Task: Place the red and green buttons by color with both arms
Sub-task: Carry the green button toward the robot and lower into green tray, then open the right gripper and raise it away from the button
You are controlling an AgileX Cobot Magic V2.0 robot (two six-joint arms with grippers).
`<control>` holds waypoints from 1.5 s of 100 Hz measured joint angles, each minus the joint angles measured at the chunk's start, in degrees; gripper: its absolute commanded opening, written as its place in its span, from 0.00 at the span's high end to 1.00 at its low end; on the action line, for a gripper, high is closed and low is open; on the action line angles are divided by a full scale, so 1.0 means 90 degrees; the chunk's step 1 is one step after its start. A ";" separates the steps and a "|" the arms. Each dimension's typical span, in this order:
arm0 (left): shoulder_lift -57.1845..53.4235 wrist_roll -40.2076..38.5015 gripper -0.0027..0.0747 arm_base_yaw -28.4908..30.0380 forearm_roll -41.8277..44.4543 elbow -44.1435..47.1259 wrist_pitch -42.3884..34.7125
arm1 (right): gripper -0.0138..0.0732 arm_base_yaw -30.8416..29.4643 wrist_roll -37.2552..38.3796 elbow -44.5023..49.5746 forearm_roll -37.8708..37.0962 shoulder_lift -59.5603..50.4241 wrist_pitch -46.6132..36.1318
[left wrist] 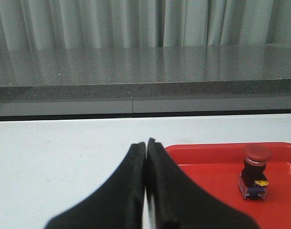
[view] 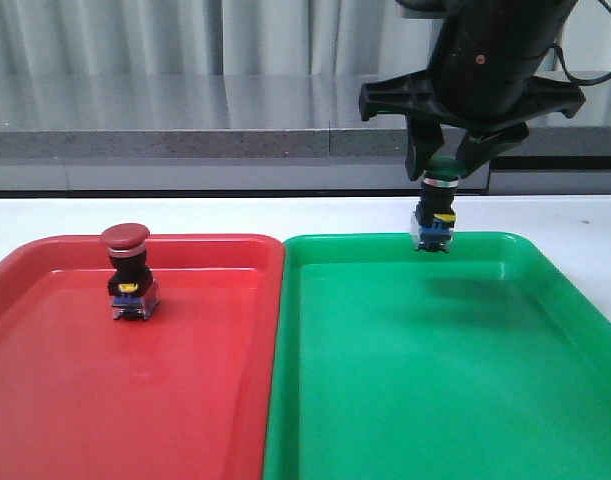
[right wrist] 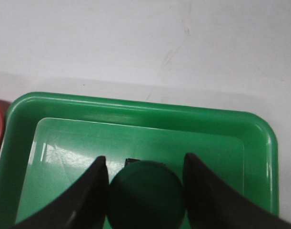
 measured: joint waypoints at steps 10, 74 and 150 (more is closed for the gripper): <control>0.0000 0.0000 0.99 0.0000 0.0000 0.0000 0.0000 | 0.58 0.0000 0.0003 0.0000 -0.0032 0.0146 -0.0046; 0.0000 0.0000 0.99 0.0000 0.0000 0.0000 0.0000 | 0.51 0.0051 0.0030 0.0000 -0.0048 0.0701 -0.0257; 0.0000 0.0000 0.99 0.0000 0.0000 0.0000 0.0000 | 0.14 0.0065 0.0030 0.0000 -0.0290 0.0121 -0.0142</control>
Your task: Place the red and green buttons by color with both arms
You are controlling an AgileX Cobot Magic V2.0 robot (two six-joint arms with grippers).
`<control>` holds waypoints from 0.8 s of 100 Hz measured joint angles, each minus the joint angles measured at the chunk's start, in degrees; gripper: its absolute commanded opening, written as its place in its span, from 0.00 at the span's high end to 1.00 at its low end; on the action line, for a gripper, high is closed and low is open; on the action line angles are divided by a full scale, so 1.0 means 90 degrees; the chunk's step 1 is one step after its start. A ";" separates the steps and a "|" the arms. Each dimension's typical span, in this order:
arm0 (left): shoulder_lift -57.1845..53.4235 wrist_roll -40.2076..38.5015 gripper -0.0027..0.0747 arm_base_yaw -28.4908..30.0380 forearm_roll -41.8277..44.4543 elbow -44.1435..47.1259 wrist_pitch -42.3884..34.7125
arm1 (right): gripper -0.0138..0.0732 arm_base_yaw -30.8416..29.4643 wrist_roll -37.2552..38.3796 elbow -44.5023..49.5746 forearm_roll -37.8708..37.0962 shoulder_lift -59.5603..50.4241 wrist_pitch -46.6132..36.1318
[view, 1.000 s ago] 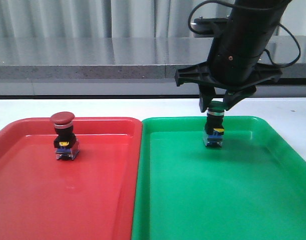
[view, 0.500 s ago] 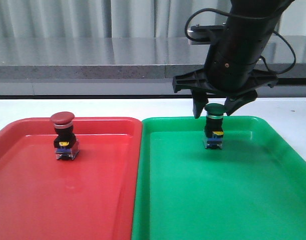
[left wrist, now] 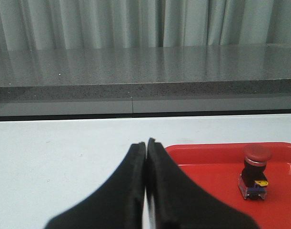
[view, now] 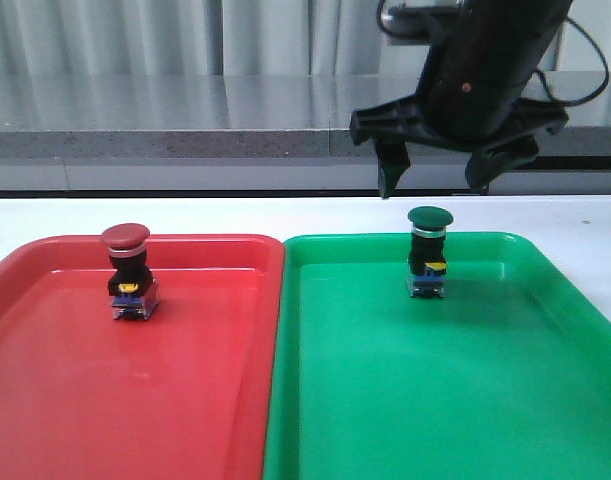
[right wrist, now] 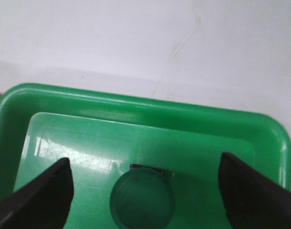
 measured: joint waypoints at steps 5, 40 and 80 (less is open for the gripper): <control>0.0000 0.0000 0.99 0.0000 0.0000 0.0000 0.0000 | 0.14 0.0000 0.0000 0.0000 -0.0104 -0.0216 0.0037; 0.0000 0.0000 0.99 0.0000 0.0000 0.0000 0.0000 | 0.14 0.0000 0.0012 0.0076 -0.1144 -0.2099 0.0470; 0.0000 0.0000 0.99 0.0000 0.0000 0.0000 0.0000 | 0.14 -0.0221 0.0497 0.1980 -0.1973 -0.4845 0.0508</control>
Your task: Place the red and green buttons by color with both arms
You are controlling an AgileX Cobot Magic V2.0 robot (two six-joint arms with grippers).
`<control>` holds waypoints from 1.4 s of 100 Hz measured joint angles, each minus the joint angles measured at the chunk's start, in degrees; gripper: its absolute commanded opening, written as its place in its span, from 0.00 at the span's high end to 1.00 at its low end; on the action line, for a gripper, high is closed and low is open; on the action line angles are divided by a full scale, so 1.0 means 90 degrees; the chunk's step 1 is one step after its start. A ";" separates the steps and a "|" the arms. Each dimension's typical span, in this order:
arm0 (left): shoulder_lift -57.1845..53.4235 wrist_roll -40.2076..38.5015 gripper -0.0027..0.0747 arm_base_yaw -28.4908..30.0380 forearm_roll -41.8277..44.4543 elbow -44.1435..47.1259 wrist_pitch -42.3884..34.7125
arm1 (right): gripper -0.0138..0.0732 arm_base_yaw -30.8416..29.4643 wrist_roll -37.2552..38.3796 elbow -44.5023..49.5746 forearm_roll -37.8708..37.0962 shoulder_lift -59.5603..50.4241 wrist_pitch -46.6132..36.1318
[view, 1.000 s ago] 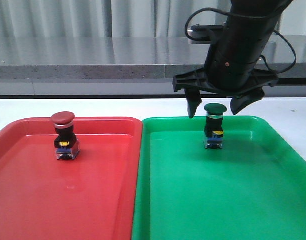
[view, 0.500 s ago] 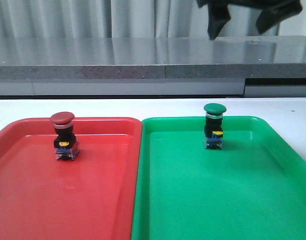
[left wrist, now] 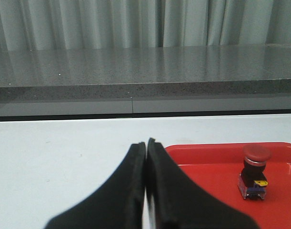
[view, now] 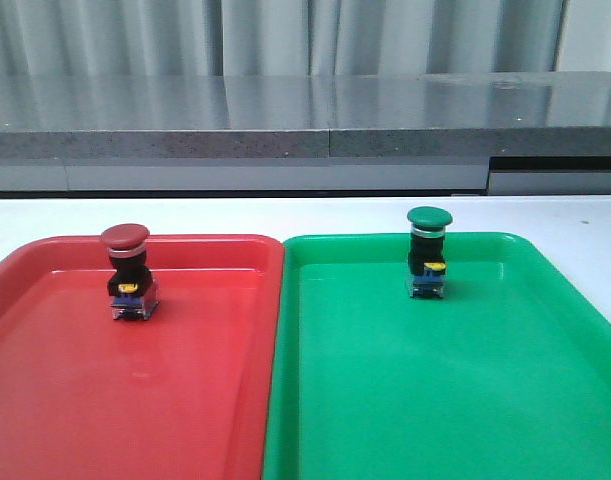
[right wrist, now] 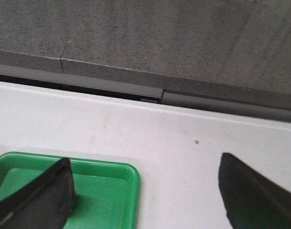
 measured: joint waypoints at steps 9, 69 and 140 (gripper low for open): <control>0.0000 0.0000 0.99 0.0000 0.0000 0.0000 0.0000 | 0.14 -0.0068 0.0043 0.0603 -0.0042 -0.0699 0.0000; 0.0000 0.0000 0.99 0.0000 0.0000 0.0000 0.0000 | 0.27 -0.0080 0.0223 0.3197 -0.0071 -0.3981 0.0080; 0.0000 0.0000 0.99 0.0000 0.0000 0.0000 0.0000 | 0.92 -0.0080 0.0233 0.3197 -0.0119 -0.4007 0.0091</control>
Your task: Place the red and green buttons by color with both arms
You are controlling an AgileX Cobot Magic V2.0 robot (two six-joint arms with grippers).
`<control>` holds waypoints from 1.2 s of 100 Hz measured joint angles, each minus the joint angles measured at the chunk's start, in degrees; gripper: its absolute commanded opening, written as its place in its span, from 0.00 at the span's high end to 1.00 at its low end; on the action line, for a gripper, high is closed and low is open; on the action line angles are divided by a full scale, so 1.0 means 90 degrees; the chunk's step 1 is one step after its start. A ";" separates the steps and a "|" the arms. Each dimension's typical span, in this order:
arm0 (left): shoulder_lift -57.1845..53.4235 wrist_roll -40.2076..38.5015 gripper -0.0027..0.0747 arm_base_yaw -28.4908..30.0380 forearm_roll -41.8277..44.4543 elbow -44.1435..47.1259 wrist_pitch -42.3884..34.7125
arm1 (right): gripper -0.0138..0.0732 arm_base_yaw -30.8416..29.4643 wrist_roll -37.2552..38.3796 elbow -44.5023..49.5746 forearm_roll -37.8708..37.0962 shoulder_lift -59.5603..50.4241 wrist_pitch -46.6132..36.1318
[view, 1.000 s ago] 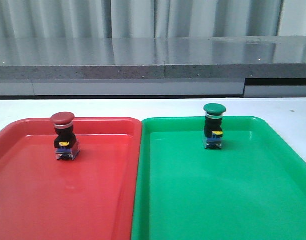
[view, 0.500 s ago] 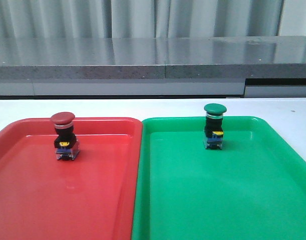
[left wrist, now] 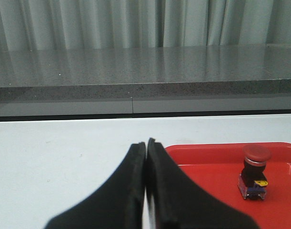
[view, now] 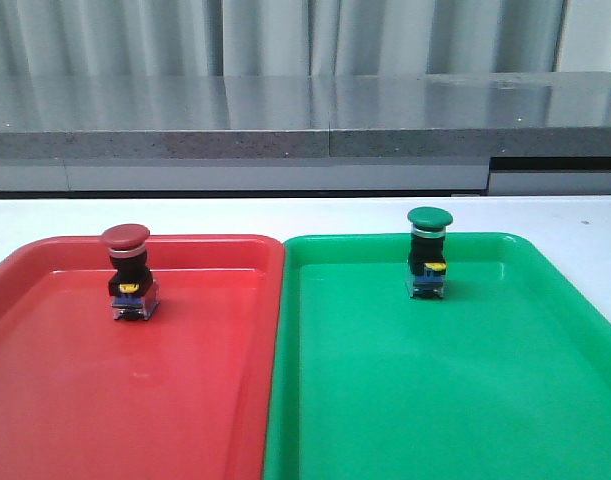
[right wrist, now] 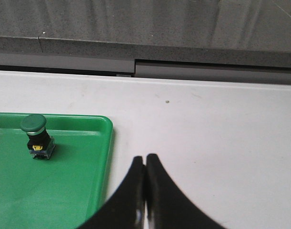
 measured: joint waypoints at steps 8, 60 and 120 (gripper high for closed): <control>0.0000 0.0000 0.99 0.0000 0.0000 0.0000 0.0000 | 0.92 0.0000 0.0000 0.0000 0.0000 0.0000 0.0000; 0.0000 0.0000 0.99 0.0000 0.0000 0.0000 0.0000 | 0.92 -0.0376 -0.0740 0.0000 0.0529 -0.0100 -0.0252; 0.0000 0.0000 0.99 0.0000 0.0000 0.0000 0.0000 | 0.92 -0.2718 -0.3656 0.1594 0.3683 -0.2246 -0.1913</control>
